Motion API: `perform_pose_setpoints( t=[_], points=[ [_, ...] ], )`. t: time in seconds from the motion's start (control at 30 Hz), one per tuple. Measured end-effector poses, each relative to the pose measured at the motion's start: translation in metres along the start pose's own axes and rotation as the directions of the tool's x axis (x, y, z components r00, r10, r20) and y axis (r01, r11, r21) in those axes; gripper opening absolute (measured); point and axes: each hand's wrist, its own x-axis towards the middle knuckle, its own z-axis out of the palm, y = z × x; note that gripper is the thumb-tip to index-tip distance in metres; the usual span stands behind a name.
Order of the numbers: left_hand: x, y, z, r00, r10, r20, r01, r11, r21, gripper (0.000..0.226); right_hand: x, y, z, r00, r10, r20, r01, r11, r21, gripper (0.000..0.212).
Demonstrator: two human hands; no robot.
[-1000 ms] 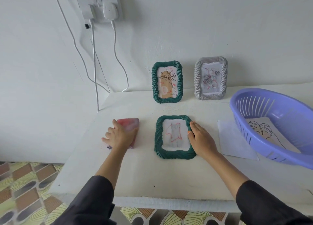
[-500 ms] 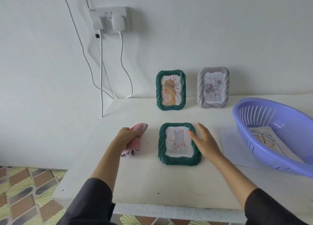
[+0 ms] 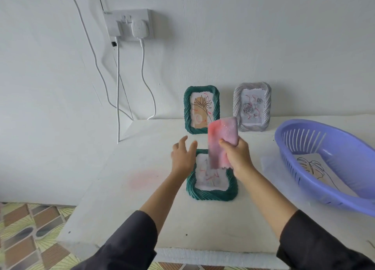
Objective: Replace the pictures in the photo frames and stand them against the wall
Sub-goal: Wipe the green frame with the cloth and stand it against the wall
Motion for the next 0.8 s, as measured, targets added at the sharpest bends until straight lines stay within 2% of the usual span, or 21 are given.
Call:
perform_pose_setpoints(
  t=[0.03,0.1,0.13,0.2,0.27,0.3,0.4,0.53,0.6,0.73,0.8],
  points=[
    [0.002,-0.014,0.0,0.999,0.039,0.004,-0.039,0.981,0.189,0.049,0.006,-0.001,-0.005,0.991,-0.136,-0.016,0.13,0.972,-0.196,0.009],
    [0.004,-0.037,0.005,0.995,0.069,0.078,-0.095,0.912,0.399,0.047,0.02,0.009,-0.011,0.94,-0.327,0.095,0.319,0.749,-0.581,0.028],
    [0.004,-0.046,0.009,0.99,0.1,0.1,-0.135,0.878,0.46,0.045,0.026,0.016,-0.012,0.925,-0.329,0.187,0.363,0.632,-0.684,0.034],
    [0.003,-0.056,0.015,0.981,0.157,0.113,-0.193,0.828,0.527,0.044,0.033,0.032,-0.007,0.896,-0.231,0.379,0.444,0.463,-0.767,0.039],
    [0.003,-0.061,0.017,0.979,0.175,0.109,-0.206,0.812,0.546,0.044,0.03,0.045,-0.001,0.811,-0.163,0.561,0.58,0.339,-0.74,0.048],
    [0.004,-0.062,0.017,0.978,0.174,0.111,-0.206,0.808,0.552,0.044,0.028,0.05,0.001,0.765,-0.162,0.623,0.639,0.313,-0.703,0.05],
    [0.006,-0.066,0.017,0.976,0.182,0.122,-0.219,0.775,0.592,0.047,0.018,0.055,-0.007,0.662,-0.16,0.732,0.733,0.345,-0.587,0.046],
    [0.009,-0.068,0.018,0.978,0.176,0.116,-0.21,0.765,0.61,0.046,-0.006,0.051,-0.04,0.532,-0.036,0.846,0.799,0.351,-0.488,0.05],
    [0.009,-0.068,0.019,0.976,0.187,0.114,-0.217,0.756,0.617,0.046,-0.007,0.045,-0.052,0.553,-0.012,0.833,0.78,0.357,-0.513,0.059],
    [0.009,-0.068,0.018,0.972,0.196,0.128,-0.233,0.742,0.628,0.045,0.024,0.038,-0.043,0.738,-0.066,0.671,0.659,0.279,-0.698,0.064],
    [0.009,-0.068,0.018,0.972,0.2,0.127,-0.234,0.738,0.633,0.045,0.034,0.041,-0.027,0.759,-0.124,0.639,0.644,0.283,-0.711,0.065]
  ],
)
